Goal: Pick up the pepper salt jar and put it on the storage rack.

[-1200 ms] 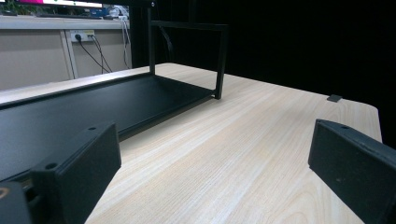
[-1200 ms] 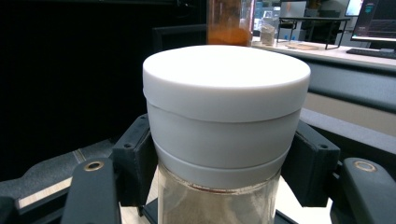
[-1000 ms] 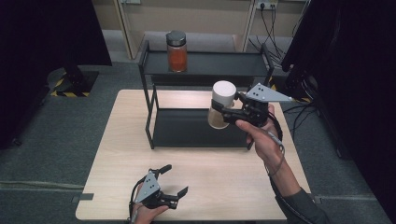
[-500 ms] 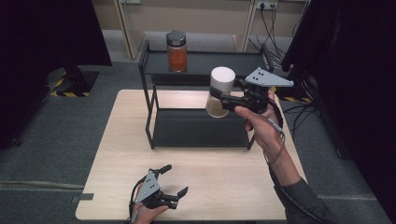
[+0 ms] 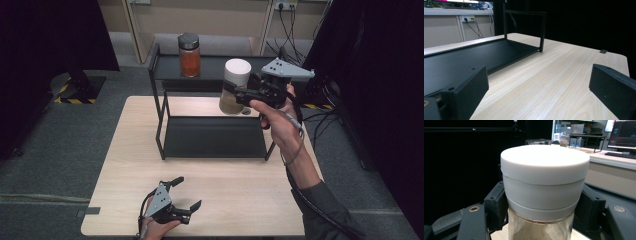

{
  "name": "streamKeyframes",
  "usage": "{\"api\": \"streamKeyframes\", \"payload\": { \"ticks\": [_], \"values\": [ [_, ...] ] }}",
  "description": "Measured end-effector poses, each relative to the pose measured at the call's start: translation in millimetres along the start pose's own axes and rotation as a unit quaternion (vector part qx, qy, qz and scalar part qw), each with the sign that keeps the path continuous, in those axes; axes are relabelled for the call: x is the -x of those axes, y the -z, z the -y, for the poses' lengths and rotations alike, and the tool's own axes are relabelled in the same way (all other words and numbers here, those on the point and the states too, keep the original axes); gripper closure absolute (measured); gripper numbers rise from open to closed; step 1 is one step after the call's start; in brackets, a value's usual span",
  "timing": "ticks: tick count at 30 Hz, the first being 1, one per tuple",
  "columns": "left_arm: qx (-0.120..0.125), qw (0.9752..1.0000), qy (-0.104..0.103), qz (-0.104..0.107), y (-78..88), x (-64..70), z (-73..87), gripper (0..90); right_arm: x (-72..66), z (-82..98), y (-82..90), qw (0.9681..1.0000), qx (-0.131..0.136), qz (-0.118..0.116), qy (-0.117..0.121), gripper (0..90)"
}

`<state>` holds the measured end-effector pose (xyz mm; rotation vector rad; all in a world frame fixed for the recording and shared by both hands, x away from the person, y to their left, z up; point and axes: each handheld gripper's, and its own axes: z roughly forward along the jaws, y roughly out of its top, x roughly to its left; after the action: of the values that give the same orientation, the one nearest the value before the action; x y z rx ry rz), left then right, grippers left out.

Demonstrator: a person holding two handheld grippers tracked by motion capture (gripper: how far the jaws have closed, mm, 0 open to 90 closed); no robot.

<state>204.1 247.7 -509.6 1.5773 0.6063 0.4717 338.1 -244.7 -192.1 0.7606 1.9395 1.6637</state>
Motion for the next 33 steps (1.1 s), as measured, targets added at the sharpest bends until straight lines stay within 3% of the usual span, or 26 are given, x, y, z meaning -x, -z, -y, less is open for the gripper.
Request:
{"api": "streamKeyframes", "payload": {
  "ticks": [33],
  "values": [
    [0.006,1.0000,0.002,0.003,1.3,-0.3,0.3,1.8,1.6,-54.4,-48.4,0.9985,-0.016,0.052,-0.006,35.4]
  ]
}}
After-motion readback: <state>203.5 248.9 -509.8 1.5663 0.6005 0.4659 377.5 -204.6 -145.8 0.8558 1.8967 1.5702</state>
